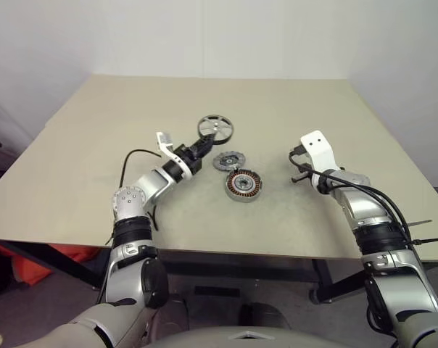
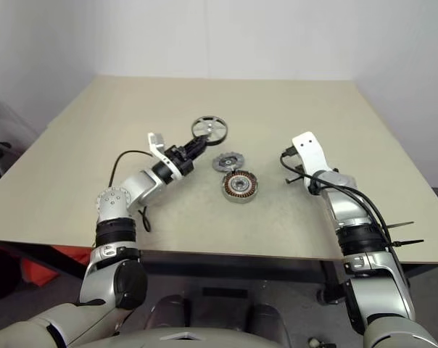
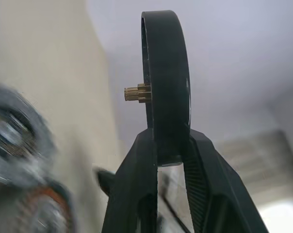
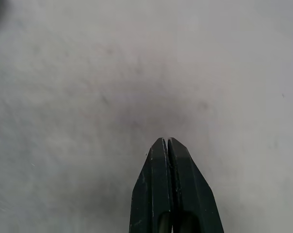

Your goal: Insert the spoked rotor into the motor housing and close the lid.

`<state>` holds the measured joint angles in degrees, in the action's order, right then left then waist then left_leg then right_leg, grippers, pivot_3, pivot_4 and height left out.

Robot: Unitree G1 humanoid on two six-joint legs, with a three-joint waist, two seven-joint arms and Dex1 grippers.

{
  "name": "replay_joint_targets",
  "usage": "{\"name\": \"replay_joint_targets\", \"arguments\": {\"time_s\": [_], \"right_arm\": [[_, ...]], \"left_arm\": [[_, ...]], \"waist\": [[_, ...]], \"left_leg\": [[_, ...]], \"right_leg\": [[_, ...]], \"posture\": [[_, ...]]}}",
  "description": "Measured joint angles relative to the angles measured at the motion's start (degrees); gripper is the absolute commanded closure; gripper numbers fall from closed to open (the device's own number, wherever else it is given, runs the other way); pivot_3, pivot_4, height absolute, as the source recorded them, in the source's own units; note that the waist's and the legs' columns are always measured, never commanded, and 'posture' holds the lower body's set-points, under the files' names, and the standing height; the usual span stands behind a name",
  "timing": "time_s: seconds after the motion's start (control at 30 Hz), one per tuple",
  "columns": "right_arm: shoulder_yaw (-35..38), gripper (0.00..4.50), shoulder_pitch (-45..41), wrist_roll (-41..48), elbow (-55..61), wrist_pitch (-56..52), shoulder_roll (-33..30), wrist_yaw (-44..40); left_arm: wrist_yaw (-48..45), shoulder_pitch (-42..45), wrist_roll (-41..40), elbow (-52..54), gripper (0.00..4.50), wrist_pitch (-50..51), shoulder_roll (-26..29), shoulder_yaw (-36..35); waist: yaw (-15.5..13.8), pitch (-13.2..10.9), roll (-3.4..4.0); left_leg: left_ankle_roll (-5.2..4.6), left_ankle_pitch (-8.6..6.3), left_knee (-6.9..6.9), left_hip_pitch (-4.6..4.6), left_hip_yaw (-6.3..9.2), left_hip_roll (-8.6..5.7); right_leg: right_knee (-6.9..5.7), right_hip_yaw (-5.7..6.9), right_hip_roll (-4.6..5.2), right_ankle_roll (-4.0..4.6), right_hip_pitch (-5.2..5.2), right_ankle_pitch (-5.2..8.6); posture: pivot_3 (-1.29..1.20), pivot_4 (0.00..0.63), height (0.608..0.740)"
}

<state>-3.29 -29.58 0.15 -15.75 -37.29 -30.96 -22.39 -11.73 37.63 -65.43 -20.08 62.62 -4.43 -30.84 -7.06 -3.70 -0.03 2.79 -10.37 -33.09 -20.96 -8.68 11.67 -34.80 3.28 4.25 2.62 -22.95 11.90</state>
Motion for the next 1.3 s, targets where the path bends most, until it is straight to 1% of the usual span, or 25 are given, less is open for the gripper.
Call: {"name": "replay_joint_targets", "arguments": {"time_s": [0.1,0.23,0.7,1.3], "right_arm": [[0.3,4.5,1.4,-0.2,0.4,-0.4,0.0,0.1],[0.5,4.5,1.9,-0.2,1.9,-1.1,0.0,0.2],[2.1,4.5,4.2,-0.2,7.0,-2.5,0.1,0.4],[2.1,4.5,3.5,-0.2,7.2,-2.5,0.7,1.0]], "left_arm": [[1.0,-0.2,-0.9,-0.7,4.02,3.8,-0.3,1.8],[0.9,-0.6,-0.5,-3.6,4.02,6.2,-0.5,4.2],[-3.6,-0.7,6.9,-10.4,4.02,6.1,-1.0,10.8],[-4.3,-2.0,9.7,-10.5,4.02,5.1,-1.2,9.9]], "waist": [[0.0,0.0,0.0],[0.0,0.0,0.01],[-0.1,0.0,0.02],[-0.1,0.0,0.04]], "left_leg": [[0.0,0.0,-0.02,0.02,0.0,-0.02],[0.0,0.01,-0.02,0.03,0.0,-0.1],[-0.01,0.01,-0.03,0.04,0.03,-0.17],[-0.03,0.0,-0.08,0.05,0.03,-0.12]], "right_leg": [[-0.02,0.0,-0.01,-0.02,0.01,0.0],[-0.02,0.0,-0.02,-0.05,0.01,-0.02],[0.0,-0.01,-0.01,-0.08,0.04,-0.04],[-0.01,-0.01,0.01,-0.07,0.09,-0.04]], "posture": [[0.0,0.0,0.74],[0.0,0.0,0.74],[0.0,0.0,0.74],[0.0,0.0,0.74]]}}
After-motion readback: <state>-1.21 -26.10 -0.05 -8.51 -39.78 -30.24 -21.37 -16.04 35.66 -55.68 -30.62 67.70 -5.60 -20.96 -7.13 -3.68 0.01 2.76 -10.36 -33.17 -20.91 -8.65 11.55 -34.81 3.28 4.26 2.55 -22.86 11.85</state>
